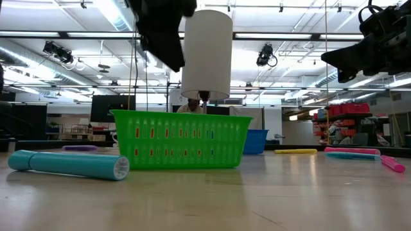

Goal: Pick & Place Markers
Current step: Put the yellow marker into the red bin

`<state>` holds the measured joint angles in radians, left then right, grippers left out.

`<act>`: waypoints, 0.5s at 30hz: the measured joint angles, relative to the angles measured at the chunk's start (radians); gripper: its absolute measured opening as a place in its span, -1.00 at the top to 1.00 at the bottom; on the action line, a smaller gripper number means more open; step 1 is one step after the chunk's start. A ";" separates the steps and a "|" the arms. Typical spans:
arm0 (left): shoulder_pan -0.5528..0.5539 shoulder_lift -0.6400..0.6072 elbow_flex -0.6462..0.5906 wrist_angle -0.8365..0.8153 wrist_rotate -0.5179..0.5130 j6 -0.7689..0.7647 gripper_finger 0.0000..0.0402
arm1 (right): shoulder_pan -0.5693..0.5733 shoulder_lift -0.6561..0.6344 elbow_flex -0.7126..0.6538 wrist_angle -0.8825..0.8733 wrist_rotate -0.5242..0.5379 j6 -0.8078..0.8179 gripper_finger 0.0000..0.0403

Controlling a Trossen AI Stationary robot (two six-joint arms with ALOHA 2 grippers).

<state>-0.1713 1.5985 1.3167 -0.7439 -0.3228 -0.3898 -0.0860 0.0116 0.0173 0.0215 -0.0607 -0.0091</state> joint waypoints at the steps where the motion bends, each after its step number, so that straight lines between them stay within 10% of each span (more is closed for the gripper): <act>1: -0.019 -0.005 -0.004 0.016 -0.014 0.016 0.04 | 0.000 0.000 0.000 0.000 0.000 0.000 0.90; 15: -0.185 -0.166 -0.350 0.637 -0.062 0.117 0.04 | 0.000 0.000 0.000 0.002 0.000 0.000 0.90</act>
<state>-0.3562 1.4329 0.9669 -0.1073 -0.3848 -0.2732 -0.0860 0.0116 0.0170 0.0231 -0.0608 -0.0093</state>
